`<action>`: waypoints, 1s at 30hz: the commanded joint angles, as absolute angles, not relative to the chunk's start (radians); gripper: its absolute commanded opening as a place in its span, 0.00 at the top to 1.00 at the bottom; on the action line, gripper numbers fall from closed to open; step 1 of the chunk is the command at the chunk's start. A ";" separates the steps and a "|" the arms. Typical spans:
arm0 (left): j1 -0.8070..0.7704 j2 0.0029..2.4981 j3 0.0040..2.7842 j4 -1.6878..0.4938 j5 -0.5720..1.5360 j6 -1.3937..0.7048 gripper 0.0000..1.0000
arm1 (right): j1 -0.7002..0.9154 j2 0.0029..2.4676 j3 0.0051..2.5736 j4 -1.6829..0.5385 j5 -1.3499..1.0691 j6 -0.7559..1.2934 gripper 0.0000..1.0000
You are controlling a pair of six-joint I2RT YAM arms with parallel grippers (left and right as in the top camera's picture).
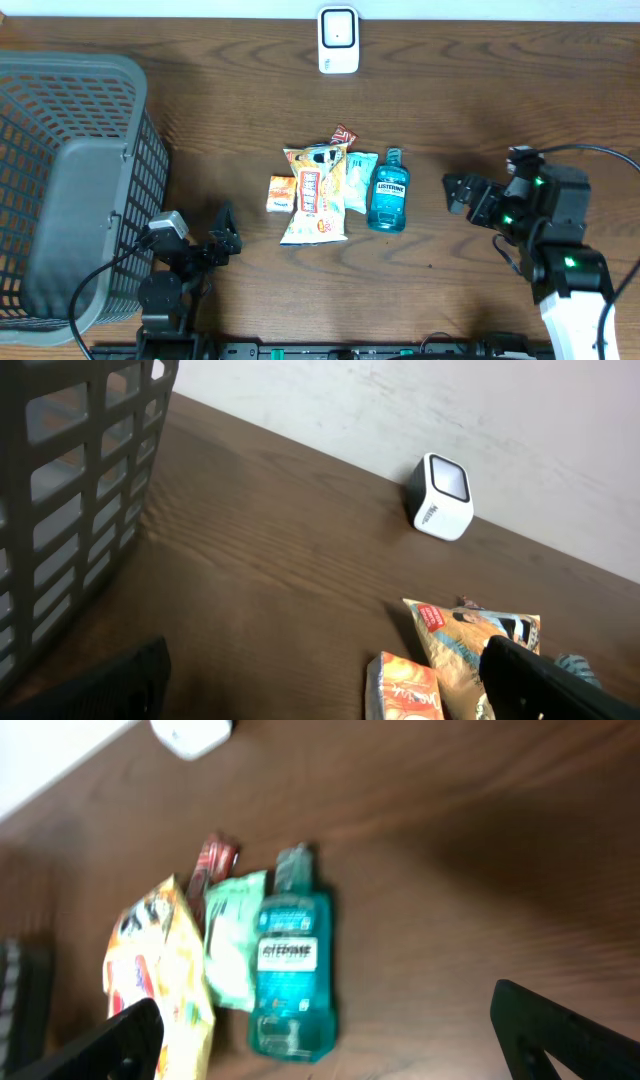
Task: Scan the item barcode
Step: 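Move the right gripper left and grasp the Listerine bottle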
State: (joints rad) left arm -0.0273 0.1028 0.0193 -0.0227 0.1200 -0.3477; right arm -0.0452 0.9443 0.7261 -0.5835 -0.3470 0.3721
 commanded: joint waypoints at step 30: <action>-0.023 0.105 0.004 -0.059 0.115 -0.372 0.02 | 0.254 1.119 0.744 -0.497 -0.284 0.391 0.01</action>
State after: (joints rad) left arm -0.0273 0.1028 0.0193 -0.0227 0.1204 -0.3481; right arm 0.2520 1.1191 0.7261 -0.4904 -0.3195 0.3714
